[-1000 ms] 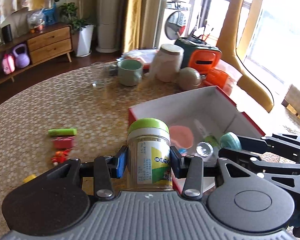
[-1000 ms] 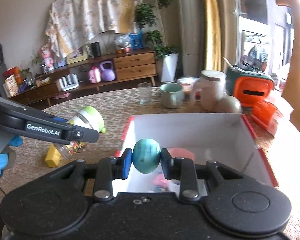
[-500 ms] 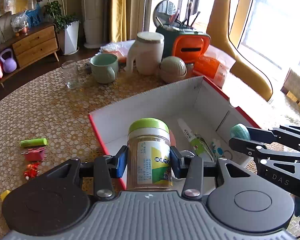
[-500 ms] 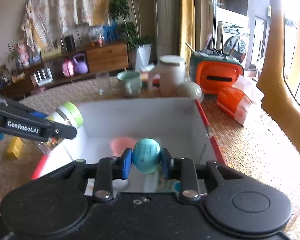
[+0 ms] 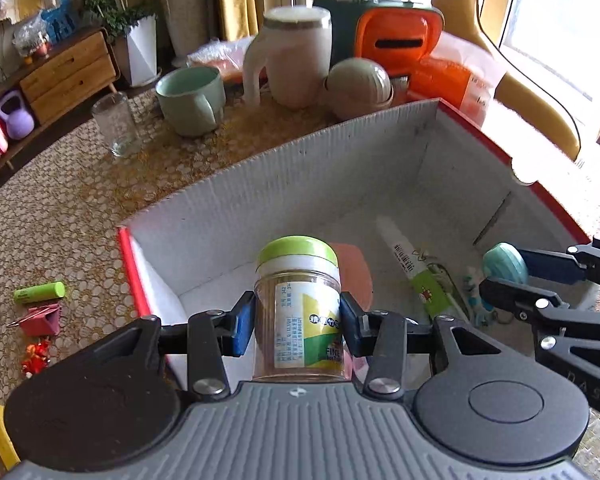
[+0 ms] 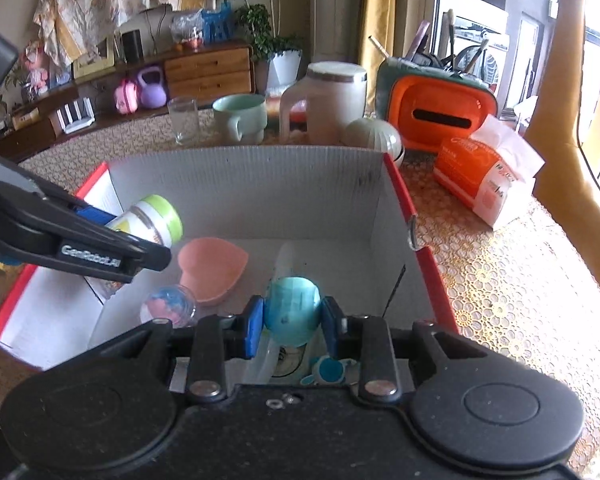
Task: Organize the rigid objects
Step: 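Open the left tool to release the jar while the right tool releases the egg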
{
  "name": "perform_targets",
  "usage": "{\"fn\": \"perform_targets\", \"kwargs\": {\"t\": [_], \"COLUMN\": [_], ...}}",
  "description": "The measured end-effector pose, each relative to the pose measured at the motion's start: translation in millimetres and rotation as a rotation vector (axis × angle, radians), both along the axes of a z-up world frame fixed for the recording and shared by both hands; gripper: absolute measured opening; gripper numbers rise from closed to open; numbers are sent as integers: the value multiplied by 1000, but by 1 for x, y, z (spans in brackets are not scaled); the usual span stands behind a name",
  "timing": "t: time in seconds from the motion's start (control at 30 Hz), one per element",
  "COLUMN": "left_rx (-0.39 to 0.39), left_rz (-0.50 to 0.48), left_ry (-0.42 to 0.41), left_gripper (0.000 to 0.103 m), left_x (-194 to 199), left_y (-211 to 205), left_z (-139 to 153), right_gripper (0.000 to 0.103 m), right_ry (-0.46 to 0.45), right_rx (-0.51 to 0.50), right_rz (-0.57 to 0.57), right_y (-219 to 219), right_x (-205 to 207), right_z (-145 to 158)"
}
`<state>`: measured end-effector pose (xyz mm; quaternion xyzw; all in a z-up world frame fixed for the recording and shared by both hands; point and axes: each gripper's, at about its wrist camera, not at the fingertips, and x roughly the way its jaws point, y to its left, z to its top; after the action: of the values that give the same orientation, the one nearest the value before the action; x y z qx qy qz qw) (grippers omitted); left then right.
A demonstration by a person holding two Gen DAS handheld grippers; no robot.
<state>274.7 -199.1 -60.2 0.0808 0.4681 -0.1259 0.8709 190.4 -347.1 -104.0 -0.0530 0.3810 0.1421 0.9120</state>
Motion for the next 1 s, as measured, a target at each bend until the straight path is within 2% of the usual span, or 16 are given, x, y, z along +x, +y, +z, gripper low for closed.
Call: {"fn": "perform_targets", "kwargs": {"t": [0.13,0.43,0.67,1.0], "left_rx": [36,37,42,69], "left_rz": [-14,4,12,7], "left_ry": [8,101,133,99], "left_gripper": [44,44,44,47], "left_x": [8,22,24,17], "left_y": [-9,-8,-9,-11], "left_z": [-10,-27,-30,-25], "right_gripper": [29,29,31,37], "right_ry": [23,59,83,96], "right_rx": [-17,-30,-31,-28], "right_rz": [11,29,29,14], "right_y": [3,5,4,4], "right_x": [7,14,16,13], "right_z": [-8,-18,-22,-22]}}
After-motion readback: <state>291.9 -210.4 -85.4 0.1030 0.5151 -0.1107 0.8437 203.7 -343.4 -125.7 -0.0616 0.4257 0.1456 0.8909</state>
